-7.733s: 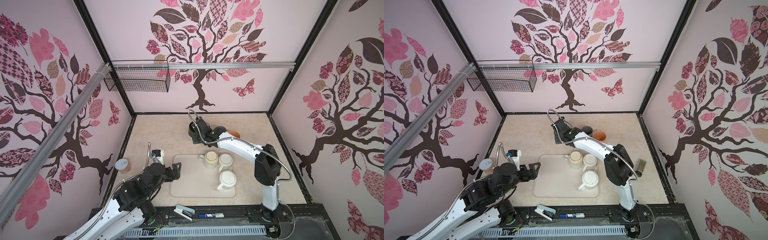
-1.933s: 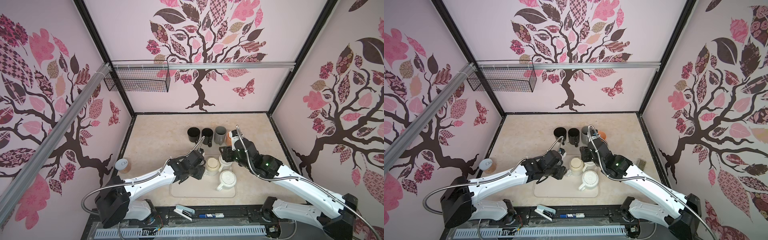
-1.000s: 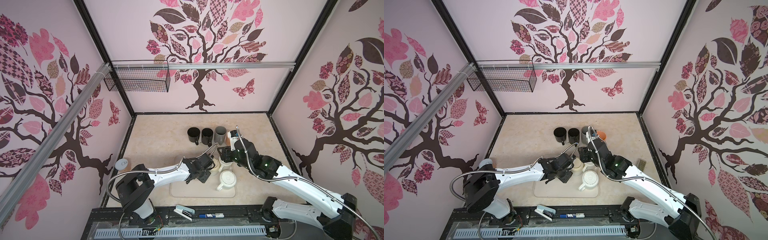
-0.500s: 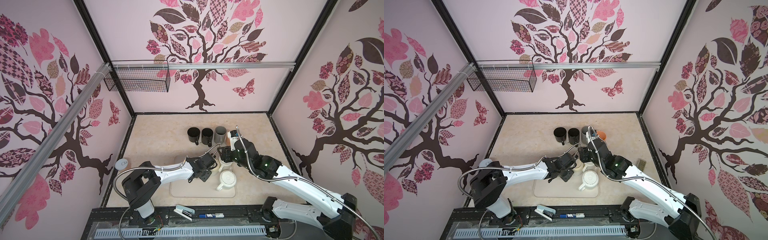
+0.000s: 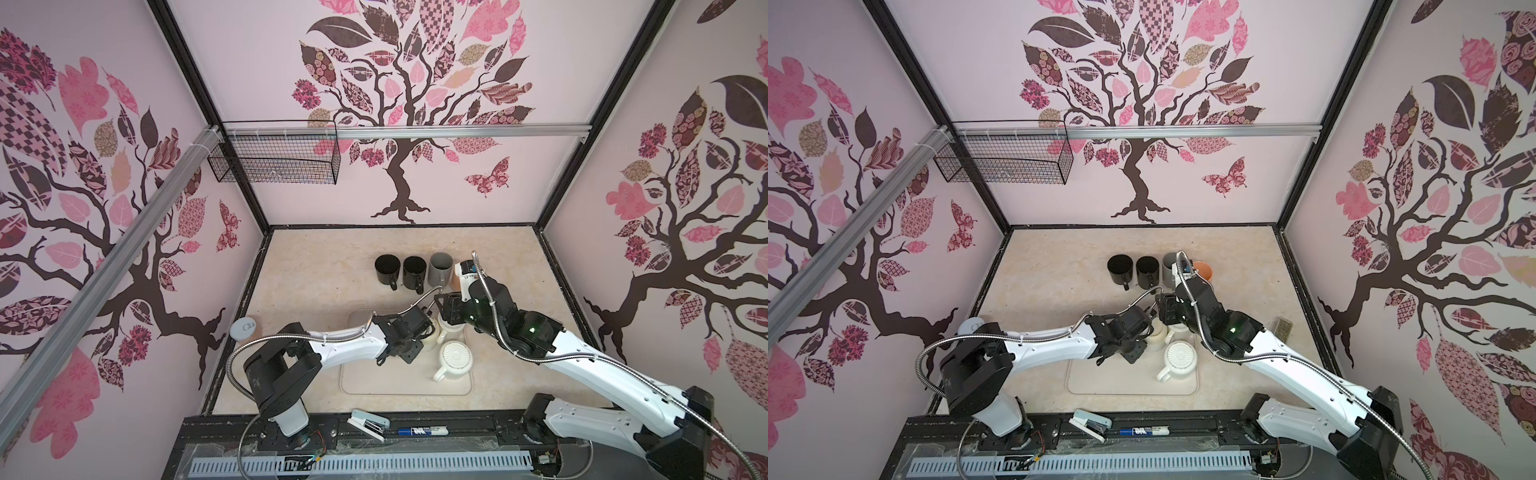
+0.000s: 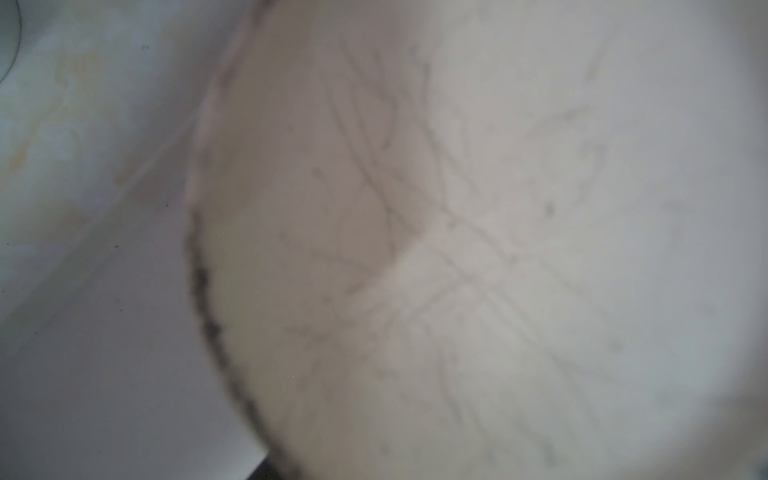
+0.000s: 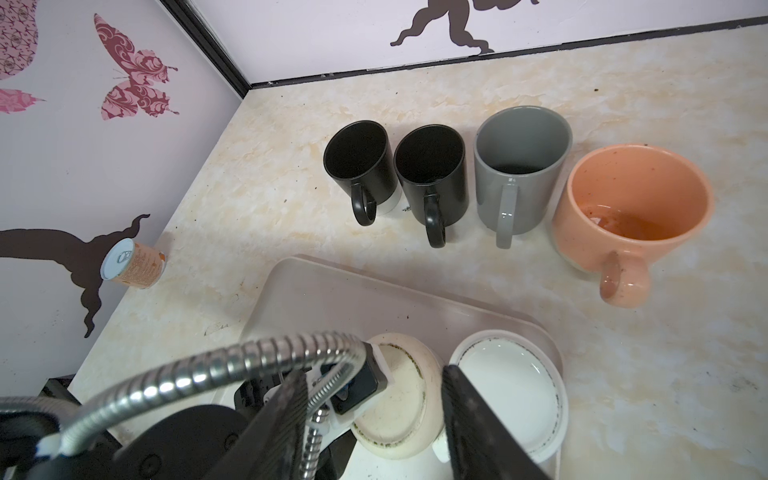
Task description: Turn the mug right side up
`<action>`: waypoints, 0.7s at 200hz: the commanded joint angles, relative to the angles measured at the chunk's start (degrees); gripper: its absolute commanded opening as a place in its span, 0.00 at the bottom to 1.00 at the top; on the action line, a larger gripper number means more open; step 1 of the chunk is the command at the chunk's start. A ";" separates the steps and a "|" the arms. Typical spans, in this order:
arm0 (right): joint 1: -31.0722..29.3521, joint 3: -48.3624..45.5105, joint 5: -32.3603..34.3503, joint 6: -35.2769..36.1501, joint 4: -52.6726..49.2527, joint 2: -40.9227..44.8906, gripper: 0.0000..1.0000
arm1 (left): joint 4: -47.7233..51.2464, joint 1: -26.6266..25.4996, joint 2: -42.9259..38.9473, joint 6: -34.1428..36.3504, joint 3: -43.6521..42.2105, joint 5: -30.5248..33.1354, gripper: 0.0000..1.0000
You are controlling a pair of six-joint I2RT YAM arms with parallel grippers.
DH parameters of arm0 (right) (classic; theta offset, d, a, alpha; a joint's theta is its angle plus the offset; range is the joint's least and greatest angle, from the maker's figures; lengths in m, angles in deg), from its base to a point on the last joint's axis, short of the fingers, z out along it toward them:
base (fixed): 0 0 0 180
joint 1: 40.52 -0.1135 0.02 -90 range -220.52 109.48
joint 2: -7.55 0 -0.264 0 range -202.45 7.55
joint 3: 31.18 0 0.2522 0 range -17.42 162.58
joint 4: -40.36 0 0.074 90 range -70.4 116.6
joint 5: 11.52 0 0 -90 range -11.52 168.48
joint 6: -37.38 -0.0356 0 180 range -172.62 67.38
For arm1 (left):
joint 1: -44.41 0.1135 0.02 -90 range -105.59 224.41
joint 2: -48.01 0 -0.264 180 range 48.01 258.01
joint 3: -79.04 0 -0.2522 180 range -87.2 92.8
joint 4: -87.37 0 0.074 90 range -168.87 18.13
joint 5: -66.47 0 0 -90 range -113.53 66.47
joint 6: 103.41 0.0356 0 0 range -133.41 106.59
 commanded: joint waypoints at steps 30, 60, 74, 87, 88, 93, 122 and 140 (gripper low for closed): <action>-0.14 -0.46 -0.34 0.70 1.28 0.02 0.55 | -0.85 -0.02 -1.86 0.03 2.25 0.04 0.39; -0.10 -0.67 -0.65 0.52 1.67 -0.11 0.55 | -0.33 0.02 -2.43 0.16 2.42 -0.13 0.40; -0.11 -0.67 -0.74 0.52 1.67 -0.27 0.55 | -0.16 0.02 -2.53 0.13 2.66 -0.23 0.40; -0.14 -0.67 -0.81 0.52 1.74 -0.37 0.55 | -0.07 -0.02 -2.38 0.17 2.88 -0.21 0.41; -0.15 -0.67 -0.83 0.52 1.79 -0.37 0.55 | -0.07 -0.02 -2.38 0.17 2.87 -0.18 0.41; -0.12 -0.67 -0.85 0.52 1.85 -0.44 0.55 | -0.03 -0.02 -2.26 0.24 2.95 -0.12 0.40; -0.09 -0.58 -0.85 0.61 1.95 -0.55 0.55 | -0.15 -0.02 -1.36 0.26 3.20 -0.39 0.38; -0.12 -0.59 -0.76 0.70 1.89 -0.47 0.55 | -0.49 -0.03 -1.21 0.04 3.25 -0.34 0.31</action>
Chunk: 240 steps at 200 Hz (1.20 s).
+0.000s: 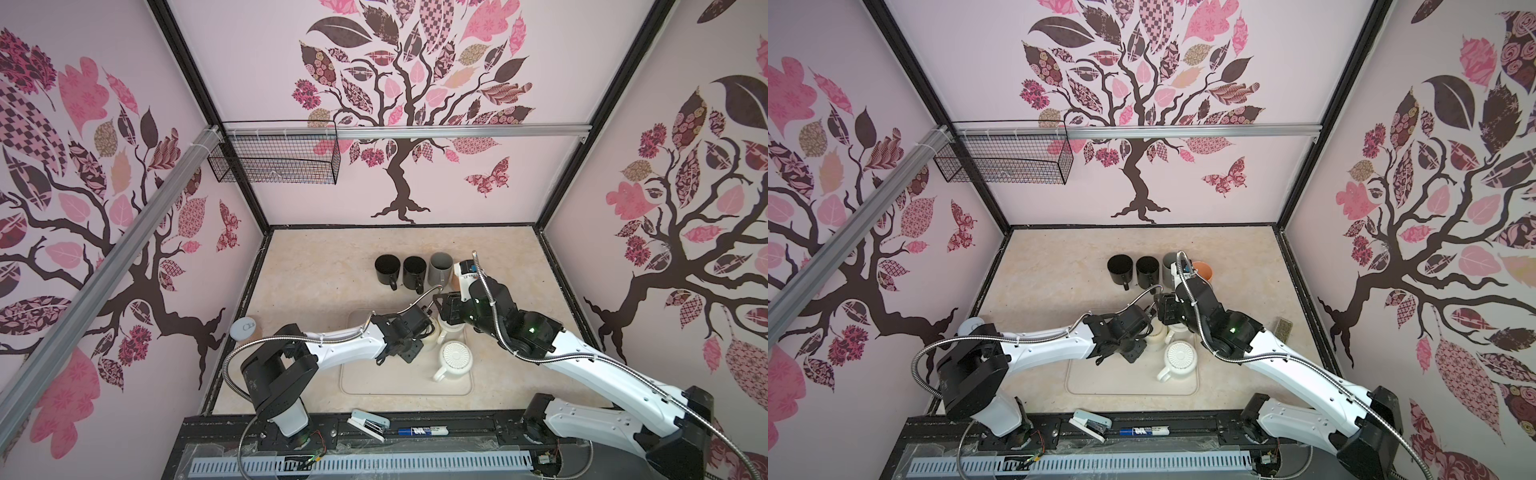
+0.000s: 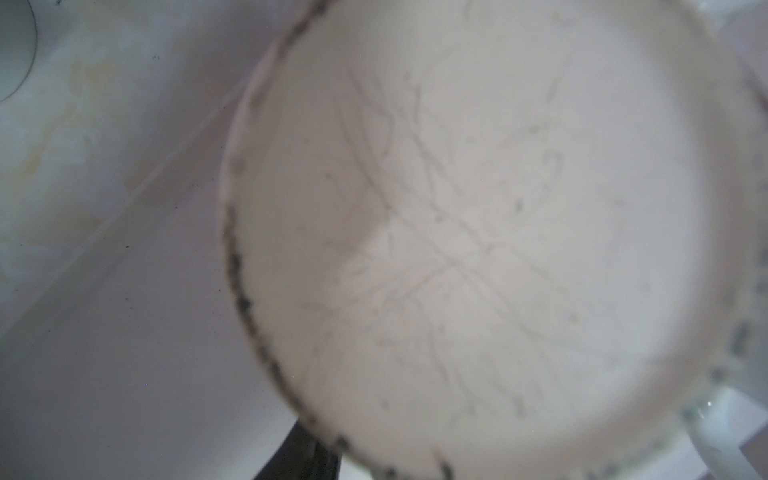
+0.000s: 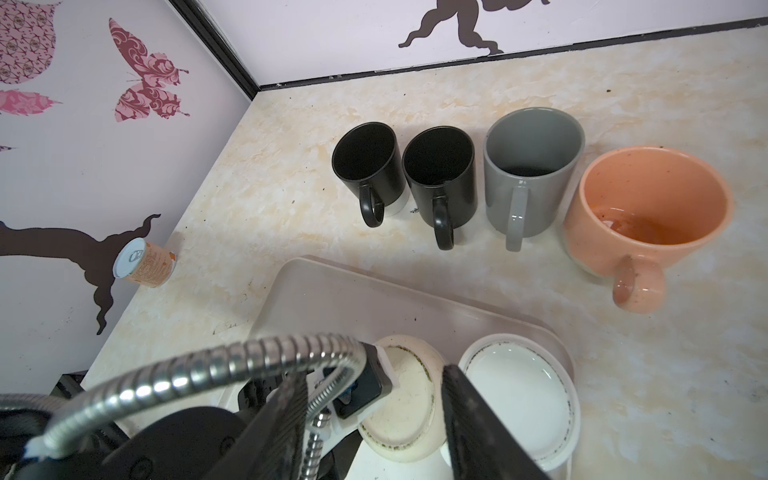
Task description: Turn the mug right side up
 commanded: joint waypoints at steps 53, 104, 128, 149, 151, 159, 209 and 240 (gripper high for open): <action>-0.07 -0.52 -0.25 0.72 1.26 -0.72 0.55 | 0.05 -0.03 -0.45 0.23 3.56 2.78 0.11; -0.10 -1.99 -0.72 -0.13 1.92 -0.13 0.55 | 4.32 -0.02 -2.77 -1.16 3.49 11.23 0.00; -0.13 -3.43 -0.69 -0.86 2.68 1.10 0.55 | 6.04 -0.01 -7.72 -2.09 2.58 14.34 0.00; -0.10 -5.75 -0.07 -2.27 4.62 2.96 0.56 | 6.55 -0.02 -13.63 -2.77 1.33 16.98 0.00; -0.11 -6.03 -0.03 -2.43 4.85 3.20 0.56 | 6.48 -0.02 -14.26 -2.74 1.24 17.15 0.00; -0.13 -7.19 0.24 -3.12 5.90 4.10 0.56 | 6.51 0.04 -16.71 -2.73 0.75 17.72 0.00; -0.06 -15.01 -7.28 -8.79 16.03 7.87 0.54 | 5.63 1.90 -31.02 -5.96 0.32 14.05 0.00; -0.06 -16.71 -10.85 -10.90 19.03 6.30 0.53 | 7.29 5.50 -33.12 -6.28 1.10 8.37 0.00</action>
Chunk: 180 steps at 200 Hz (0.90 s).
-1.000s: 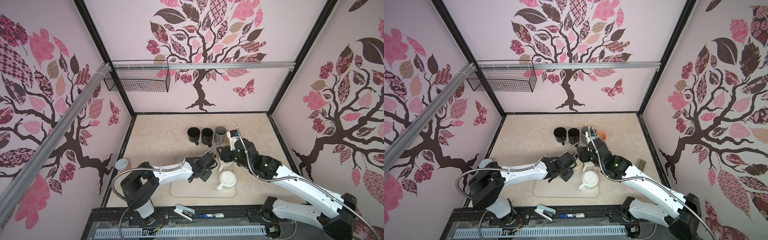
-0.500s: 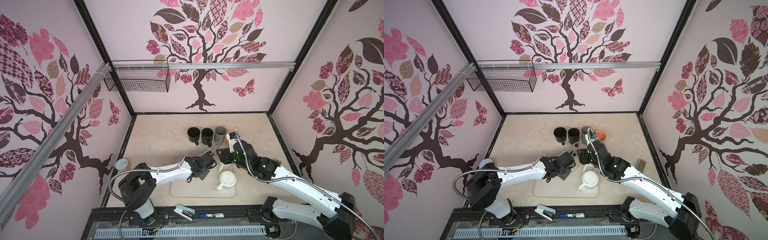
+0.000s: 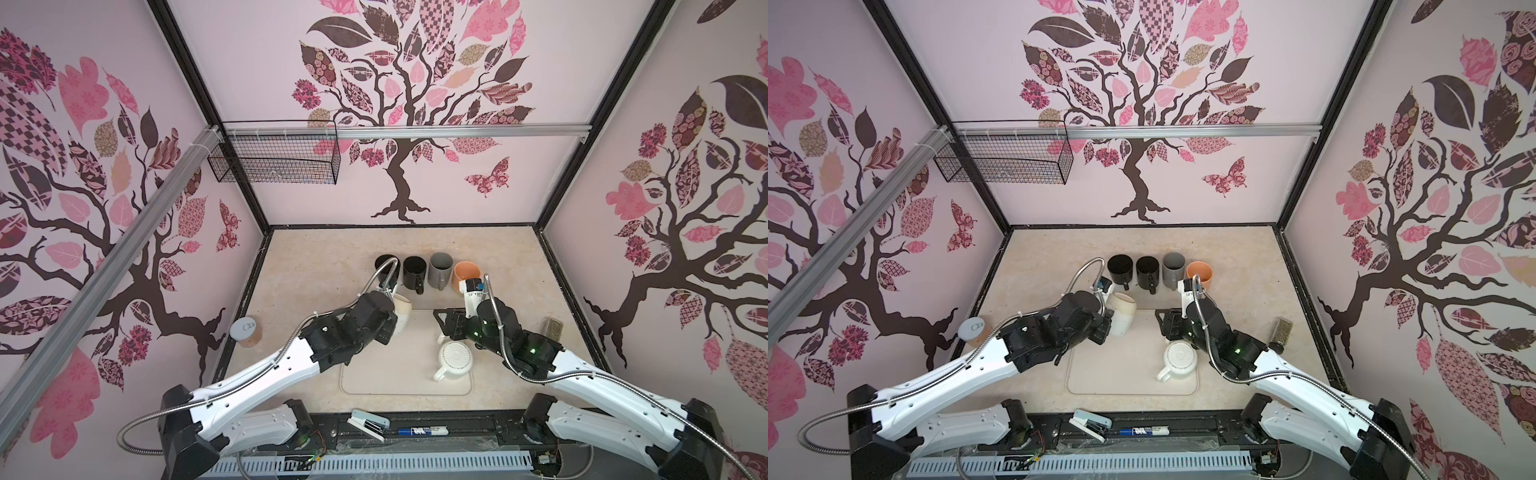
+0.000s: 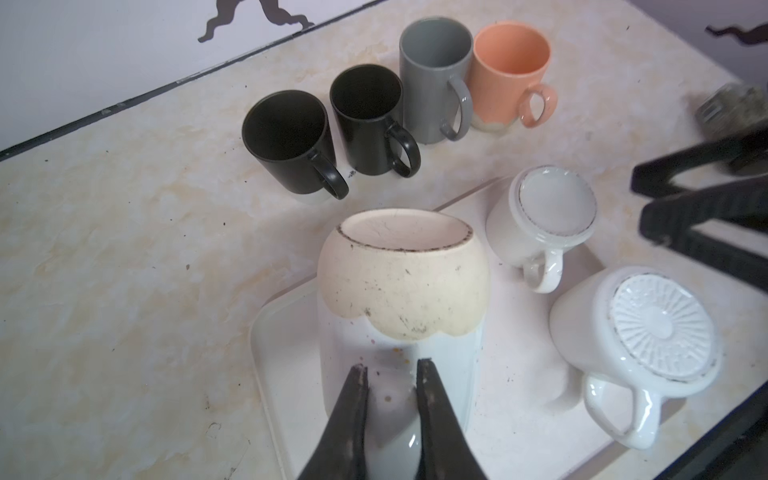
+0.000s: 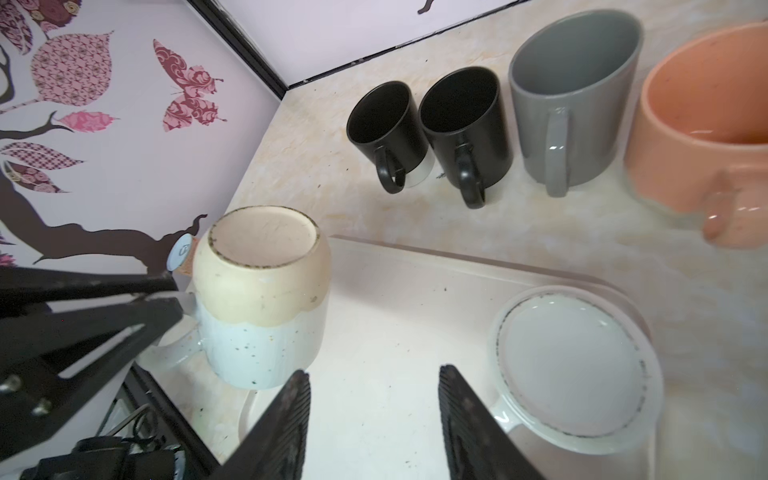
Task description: Turn the mug right side up
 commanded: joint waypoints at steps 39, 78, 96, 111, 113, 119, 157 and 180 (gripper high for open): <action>-0.03 1.50 -5.90 -2.00 4.29 -4.39 0.51 | -3.45 2.96 2.70 -1.33 -1.77 -1.54 0.00; -0.01 1.34 -6.49 -1.44 4.60 -6.16 0.51 | -2.77 3.40 7.37 -2.15 -1.57 -1.49 0.00; -0.06 1.13 -6.54 -1.15 4.52 -6.61 0.51 | -4.00 3.38 9.31 -2.19 -2.22 -1.68 0.00; -0.01 0.73 -6.43 -1.18 4.53 -6.71 0.51 | -5.01 3.38 11.75 -1.93 -2.04 -1.77 0.00; -0.05 0.69 -6.41 -1.20 4.49 -6.71 0.51 | -5.07 3.37 12.12 -1.86 -1.99 -1.78 0.00; 0.01 0.47 -6.33 -1.19 4.42 -6.76 0.51 | -5.39 3.37 13.27 -1.75 -1.63 -1.69 0.00; -0.06 -0.09 -5.78 -0.82 3.82 -6.38 0.51 | -6.79 3.58 20.71 -0.23 3.74 -1.88 0.00; -0.04 -0.08 -5.52 -0.58 3.63 -6.18 0.51 | -8.58 3.57 24.93 0.25 7.68 -3.64 0.00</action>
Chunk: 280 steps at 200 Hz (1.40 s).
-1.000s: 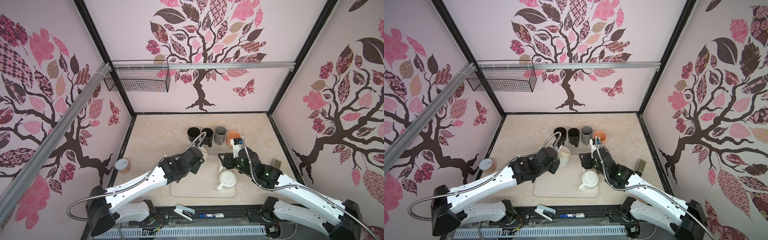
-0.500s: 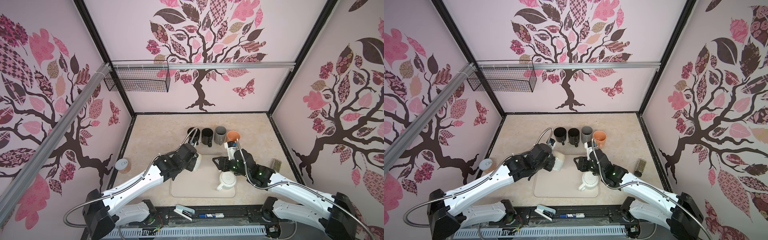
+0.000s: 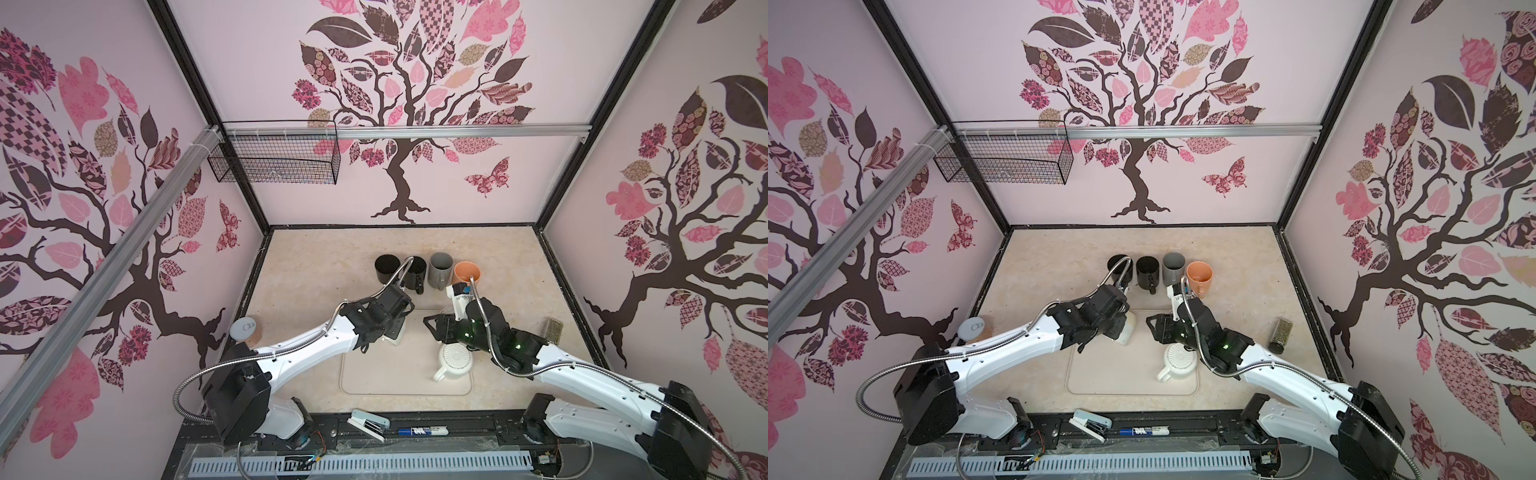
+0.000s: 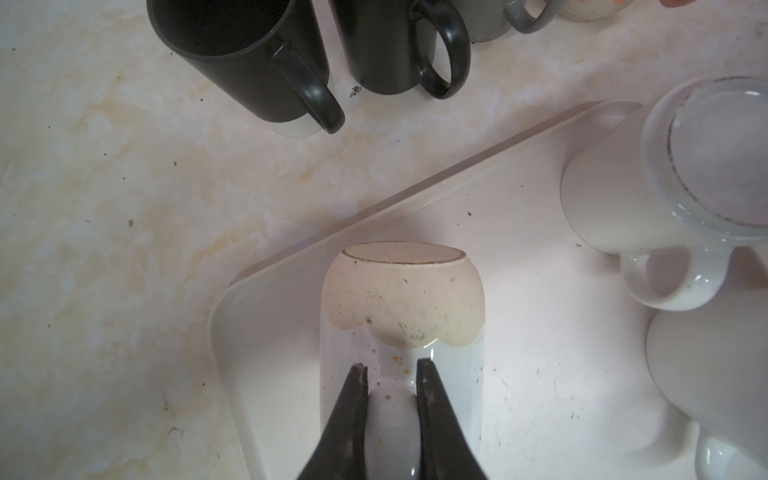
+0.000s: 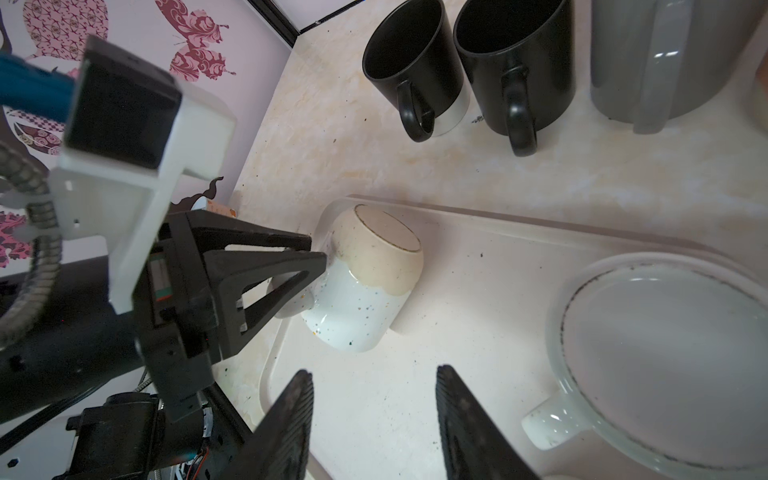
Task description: Turn the mug right side up
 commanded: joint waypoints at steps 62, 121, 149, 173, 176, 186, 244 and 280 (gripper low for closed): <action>0.03 -0.60 1.74 1.08 -0.19 0.35 0.52 | -5.61 0.07 9.97 2.01 14.19 -2.88 0.00; 0.05 -2.35 2.11 0.68 -0.05 1.06 0.51 | -17.39 -3.08 -1.78 -0.86 -3.57 2.26 0.00; 0.08 -2.40 1.78 0.89 -0.47 0.46 0.51 | -22.71 -4.62 -8.87 -3.25 -12.58 6.01 0.00; -0.06 -2.91 1.78 1.11 -0.91 0.59 0.50 | -30.75 -7.72 -14.44 -3.57 -22.19 10.25 0.00; 0.00 -3.05 1.78 1.05 -0.88 0.61 0.50 | -32.06 -7.94 -14.98 -3.97 -23.62 10.57 0.00; -0.01 -3.26 1.54 1.05 -1.00 0.66 0.49 | -36.47 -8.62 -17.03 -5.36 -27.65 11.35 0.00; -0.41 -2.76 -0.20 0.49 -2.99 0.59 0.46 | -46.30 -17.96 -18.81 -9.32 -40.11 23.12 0.00; -0.57 -3.07 0.15 0.08 -3.35 1.23 0.45 | -48.69 -20.98 -16.69 -12.67 -44.03 26.82 0.00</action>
